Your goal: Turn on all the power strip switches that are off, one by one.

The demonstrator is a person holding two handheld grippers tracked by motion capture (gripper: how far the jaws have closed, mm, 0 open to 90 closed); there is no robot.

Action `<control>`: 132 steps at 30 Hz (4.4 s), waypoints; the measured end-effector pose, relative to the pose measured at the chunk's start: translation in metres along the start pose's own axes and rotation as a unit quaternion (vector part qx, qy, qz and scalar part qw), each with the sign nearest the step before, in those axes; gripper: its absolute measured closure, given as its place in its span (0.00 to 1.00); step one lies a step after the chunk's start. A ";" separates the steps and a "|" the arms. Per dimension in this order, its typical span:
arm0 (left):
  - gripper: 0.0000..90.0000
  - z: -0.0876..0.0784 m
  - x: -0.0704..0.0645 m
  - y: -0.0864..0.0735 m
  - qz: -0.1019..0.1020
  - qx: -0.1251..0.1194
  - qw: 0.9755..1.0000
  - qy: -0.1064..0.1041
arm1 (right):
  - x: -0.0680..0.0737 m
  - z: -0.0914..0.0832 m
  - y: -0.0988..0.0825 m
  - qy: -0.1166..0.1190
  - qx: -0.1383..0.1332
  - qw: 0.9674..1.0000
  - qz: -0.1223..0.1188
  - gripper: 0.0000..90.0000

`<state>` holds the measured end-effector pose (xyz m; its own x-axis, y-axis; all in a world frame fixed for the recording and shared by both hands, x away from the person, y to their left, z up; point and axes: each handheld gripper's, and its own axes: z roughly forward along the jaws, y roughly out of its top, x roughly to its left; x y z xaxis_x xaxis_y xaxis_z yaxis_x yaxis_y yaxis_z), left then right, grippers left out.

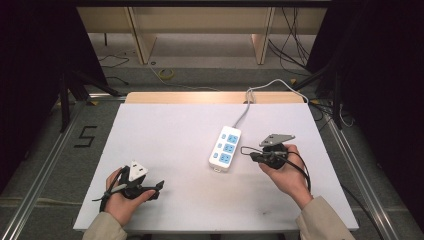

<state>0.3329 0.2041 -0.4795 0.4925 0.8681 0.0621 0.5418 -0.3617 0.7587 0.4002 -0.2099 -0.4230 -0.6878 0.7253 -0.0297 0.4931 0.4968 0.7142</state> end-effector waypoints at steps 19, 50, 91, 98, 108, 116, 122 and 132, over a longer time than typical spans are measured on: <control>0.20 0.000 -0.001 0.001 0.002 0.000 1.000 -0.007 | 0.002 0.019 0.034 -0.001 0.026 1.000 -0.018 1.00; 0.20 0.000 -0.001 0.000 0.001 -0.002 1.000 -0.003 | -0.003 0.048 0.062 -0.003 0.055 0.998 -0.019 1.00; 0.20 -0.001 -0.003 0.000 0.003 -0.002 1.000 -0.006 | -0.004 0.076 0.088 -0.004 0.063 0.998 -0.025 1.00; 0.20 -0.002 -0.001 -0.001 0.001 -0.002 1.000 -0.004 | -0.008 0.083 0.087 -0.006 0.069 0.998 -0.014 1.00; 0.20 -0.001 -0.002 -0.001 0.001 -0.002 1.000 -0.005 | -0.013 0.092 0.091 -0.005 0.074 0.997 -0.011 1.00; 0.20 -0.001 -0.001 -0.001 0.000 -0.002 1.000 -0.006 | -0.013 0.098 0.097 -0.004 0.075 0.997 -0.012 1.00; 0.20 -0.001 -0.001 -0.001 0.001 -0.001 1.000 -0.007 | -0.014 0.102 0.098 -0.006 0.078 0.997 -0.012 1.00; 0.20 -0.002 -0.001 -0.002 0.000 0.001 1.000 -0.007 | -0.014 0.111 0.103 -0.011 0.083 0.996 -0.015 1.00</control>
<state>0.3307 0.2048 -0.4799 0.5014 0.8636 0.0537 0.5433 -0.3625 0.7572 0.5204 -0.1161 -0.4264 -0.6929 0.7180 -0.0669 0.5542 0.5896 0.5876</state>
